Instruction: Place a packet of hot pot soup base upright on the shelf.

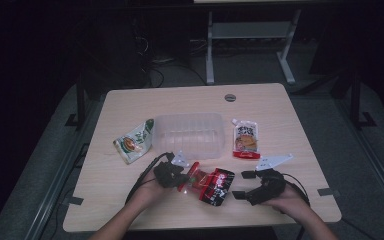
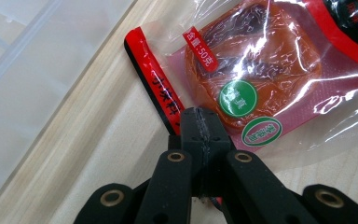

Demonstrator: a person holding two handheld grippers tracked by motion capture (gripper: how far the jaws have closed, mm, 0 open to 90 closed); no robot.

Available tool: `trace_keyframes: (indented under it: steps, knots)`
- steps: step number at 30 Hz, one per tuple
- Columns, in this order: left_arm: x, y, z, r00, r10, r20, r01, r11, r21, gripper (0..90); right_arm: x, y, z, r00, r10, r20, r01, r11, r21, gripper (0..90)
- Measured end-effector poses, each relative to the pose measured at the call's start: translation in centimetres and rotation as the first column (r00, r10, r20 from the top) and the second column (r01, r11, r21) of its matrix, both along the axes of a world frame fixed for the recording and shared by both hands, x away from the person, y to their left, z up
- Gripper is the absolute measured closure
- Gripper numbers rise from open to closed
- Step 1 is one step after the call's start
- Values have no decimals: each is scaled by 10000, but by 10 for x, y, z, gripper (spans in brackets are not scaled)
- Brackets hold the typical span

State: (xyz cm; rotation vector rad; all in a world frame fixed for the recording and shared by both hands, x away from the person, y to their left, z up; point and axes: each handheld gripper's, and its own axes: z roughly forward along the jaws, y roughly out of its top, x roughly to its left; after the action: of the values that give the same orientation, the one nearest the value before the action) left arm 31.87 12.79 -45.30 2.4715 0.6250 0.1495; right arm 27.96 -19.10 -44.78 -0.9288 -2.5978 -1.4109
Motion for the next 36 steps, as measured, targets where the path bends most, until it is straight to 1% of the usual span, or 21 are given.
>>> trace_keyframes:
  steps: [2,3,4,5,7,8,11,14,15,19,20,23,24,26,27,28,29,30,33,34,36]
  knots:
    - [0,0,0,10000,17,-5,-17,10000,-18,900,-1,6,-2,9996,201,-212,-201,9998,-14,131]
    - [0,0,0,10000,17,-5,-17,10000,-18,900,-1,6,-2,9996,201,-212,-201,9998,-14,131]
    - [0,0,0,10000,-23,-9,23,10000,36,900,-1,11,-3,9982,398,-457,-403,9991,-105,136]
    - [0,0,0,10000,-32,-8,32,10000,47,900,-1,13,-5,9973,494,-552,-500,9987,-101,138]
    - [0,0,0,10000,-26,-8,26,10000,43,900,-1,15,-6,9962,581,-642,-590,9982,-130,140]
    - [0,0,0,10000,-17,-12,17,10000,40,900,-1,20,-7,9936,723,-864,-742,9971,-187,146]
    - [0,0,0,10000,-8,-15,8,10000,37,900,-1,25,-8,9908,887,-1018,-912,9956,-205,158]
    - [0,1,0,10000,-9,-7,9,10000,30,900,1,33,-9,9874,1126,-1111,-1148,9933,-138,217]
    - [0,1,0,10000,-9,-7,9,10000,30,900,1,33,-9,9874,1126,-1111,-1148,9933,-138,217]
    - [0,1,0,10000,4,3,-4,10000,30,900,4,37,-5,9854,1041,-1350,-1012,9945,276,311]
    - [0,1,0,10000,7,7,-7,10000,29,900,4,37,-4,9861,1015,-1315,-977,9946,351,332]
    - [1,1,0,10000,15,3,-15,10000,11,900,5,37,-2,9863,913,-1377,-863,9954,418,365]
    - [0,1,0,10000,36,-15,-36,10000,1,900,6,37,-1,9871,764,-1408,-702,9964,483,419]
    - [0,1,0,10000,58,-27,-58,10000,-10,900,8,38,0,9885,654,-1365,-587,9969,530,462]
    - [0,1,0,10000,58,-27,-58,10000,-10,900,8,38,0,9885,654,-1365,-587,9969,530,462]
    - [0,1,0,10000,77,-38,-77,10000,-18,900,9,40,1,9901,518,-1308,-460,9979,464,501]
    - [0,1,0,10000,77,-38,-77,10000,-18,900,9,40,1,9901,518,-1308,-460,9979,464,501]
    - [0,1,0,9999,93,-40,-93,10000,0,900,11,41,2,9916,409,-1225,-360,9985,416,544]
    - [-1,-1,0,9998,173,22,-173,9998,-27,900,12,42,4,9922,301,-1208,-250,9988,431,587]
    - [-1,-1,0,9998,194,33,-194,9998,-4,900,13,43,4,9936,220,-1110,-176,9990,404,630]
    - [-1,-1,0,9998,189,29,-189,9998,6,900,16,43,5,9941,172,-1074,-141,9995,294,655]
